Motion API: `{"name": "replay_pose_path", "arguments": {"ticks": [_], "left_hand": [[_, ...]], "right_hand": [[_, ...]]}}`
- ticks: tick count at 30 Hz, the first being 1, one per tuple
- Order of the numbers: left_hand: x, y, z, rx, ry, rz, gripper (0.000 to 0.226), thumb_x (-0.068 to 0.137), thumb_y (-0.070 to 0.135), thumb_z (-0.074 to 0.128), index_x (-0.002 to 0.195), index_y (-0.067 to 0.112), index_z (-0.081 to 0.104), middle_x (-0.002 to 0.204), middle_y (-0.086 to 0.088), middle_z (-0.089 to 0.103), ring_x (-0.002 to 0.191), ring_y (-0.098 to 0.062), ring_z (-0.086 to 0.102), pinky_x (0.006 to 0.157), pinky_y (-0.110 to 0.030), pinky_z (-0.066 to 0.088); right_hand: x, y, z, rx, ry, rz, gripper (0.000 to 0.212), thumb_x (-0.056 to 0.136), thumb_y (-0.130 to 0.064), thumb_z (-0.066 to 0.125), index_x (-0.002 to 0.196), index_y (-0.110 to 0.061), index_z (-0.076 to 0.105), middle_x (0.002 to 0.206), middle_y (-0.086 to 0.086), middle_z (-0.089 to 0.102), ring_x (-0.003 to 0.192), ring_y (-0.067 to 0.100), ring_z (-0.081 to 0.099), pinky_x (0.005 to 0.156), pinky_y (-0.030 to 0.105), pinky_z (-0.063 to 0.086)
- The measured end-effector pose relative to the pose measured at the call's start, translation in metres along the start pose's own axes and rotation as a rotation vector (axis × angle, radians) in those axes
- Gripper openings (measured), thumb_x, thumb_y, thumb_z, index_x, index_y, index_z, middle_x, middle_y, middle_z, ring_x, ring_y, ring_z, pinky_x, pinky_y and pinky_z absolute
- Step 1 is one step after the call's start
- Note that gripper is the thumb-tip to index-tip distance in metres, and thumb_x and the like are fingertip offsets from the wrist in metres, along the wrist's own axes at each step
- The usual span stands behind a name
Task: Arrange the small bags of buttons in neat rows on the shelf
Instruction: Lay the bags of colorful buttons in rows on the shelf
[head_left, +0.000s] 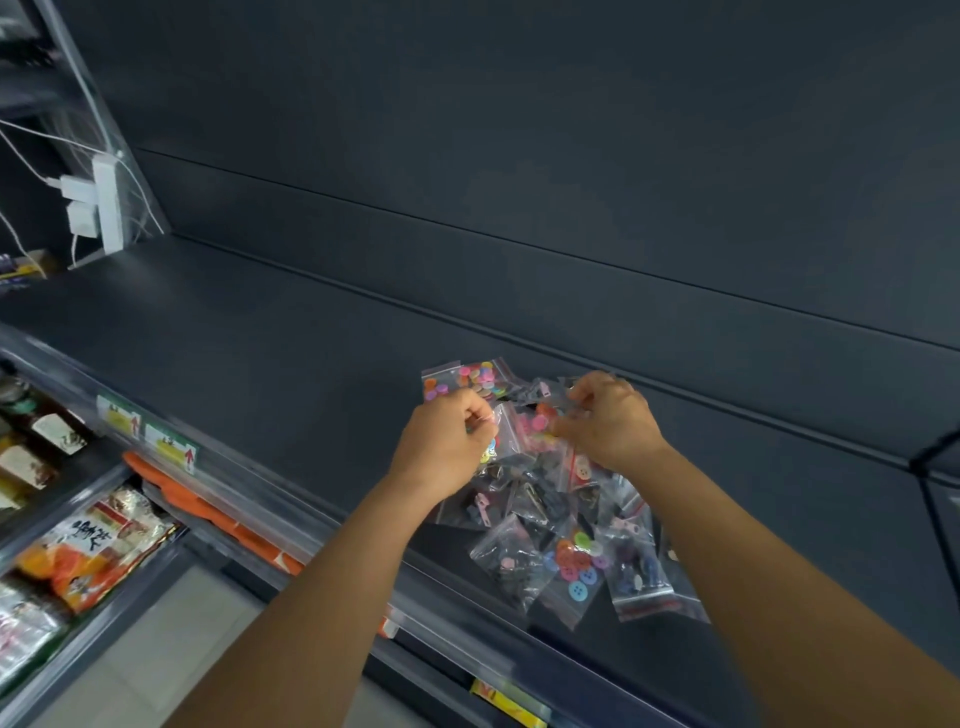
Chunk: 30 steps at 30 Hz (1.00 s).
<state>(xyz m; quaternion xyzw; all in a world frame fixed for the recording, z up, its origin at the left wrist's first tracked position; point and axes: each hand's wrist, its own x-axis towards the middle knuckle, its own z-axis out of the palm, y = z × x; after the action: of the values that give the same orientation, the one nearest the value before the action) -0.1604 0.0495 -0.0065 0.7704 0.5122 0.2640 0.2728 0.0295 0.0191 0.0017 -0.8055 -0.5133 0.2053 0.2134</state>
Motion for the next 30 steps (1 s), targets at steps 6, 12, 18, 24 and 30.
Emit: {"name": "replay_pose_path", "arguments": {"ticks": [6, 12, 18, 24, 30], "left_hand": [[-0.004, -0.002, 0.004, -0.005, -0.006, 0.000, 0.007, 0.088, 0.022, 0.061, 0.082, 0.025, 0.062, 0.073, 0.016, 0.063, 0.070, -0.001, 0.061, 0.070, -0.024, 0.050], [-0.010, 0.000, 0.003, -0.054, 0.022, -0.007, 0.009, 0.089, 0.021, 0.061, 0.081, 0.026, 0.061, 0.075, 0.017, 0.062, 0.071, 0.001, 0.060, 0.061, -0.014, 0.045], [-0.015, 0.007, -0.006, -0.178, 0.105, 0.029, 0.011, 0.088, 0.018, 0.063, 0.080, 0.025, 0.061, 0.075, 0.021, 0.059, 0.073, 0.009, 0.056, 0.063, 0.000, 0.040], [-0.015, 0.029, -0.005, -0.257, 0.081, 0.078, 0.007, 0.086, 0.017, 0.064, 0.083, 0.022, 0.062, 0.076, 0.018, 0.060, 0.071, 0.008, 0.056, 0.062, 0.000, 0.039], [-0.020, 0.060, 0.004, -0.309, 0.020, 0.152, 0.010, 0.087, 0.019, 0.062, 0.082, 0.027, 0.059, 0.080, 0.013, 0.062, 0.075, -0.002, 0.058, 0.067, -0.015, 0.045]], "right_hand": [[-0.010, 0.001, -0.003, -0.153, -0.068, -0.020, 0.046, 0.071, -0.054, 0.069, 0.112, -0.035, 0.062, 0.120, -0.002, 0.058, 0.122, 0.028, 0.039, 0.100, 0.037, 0.040], [-0.018, -0.004, 0.000, -0.042, -0.011, -0.022, 0.017, 0.073, -0.029, 0.072, 0.088, -0.023, 0.064, 0.090, -0.002, 0.065, 0.103, 0.022, 0.054, 0.090, 0.036, 0.049], [-0.030, -0.002, -0.007, 0.248, 0.072, -0.030, 0.007, 0.080, -0.021, 0.071, 0.087, -0.022, 0.068, 0.080, -0.006, 0.068, 0.040, 0.000, 0.047, 0.038, 0.012, 0.039], [-0.046, 0.002, -0.018, 0.252, 0.101, -0.037, 0.017, 0.083, -0.019, 0.064, 0.097, -0.027, 0.069, 0.077, -0.004, 0.068, 0.039, -0.001, 0.048, 0.035, 0.009, 0.035], [-0.071, 0.018, -0.043, 0.320, 0.297, -0.069, 0.012, 0.085, -0.018, 0.061, 0.075, -0.021, 0.067, 0.063, 0.001, 0.064, 0.043, 0.005, 0.042, 0.039, 0.012, 0.032]]}}
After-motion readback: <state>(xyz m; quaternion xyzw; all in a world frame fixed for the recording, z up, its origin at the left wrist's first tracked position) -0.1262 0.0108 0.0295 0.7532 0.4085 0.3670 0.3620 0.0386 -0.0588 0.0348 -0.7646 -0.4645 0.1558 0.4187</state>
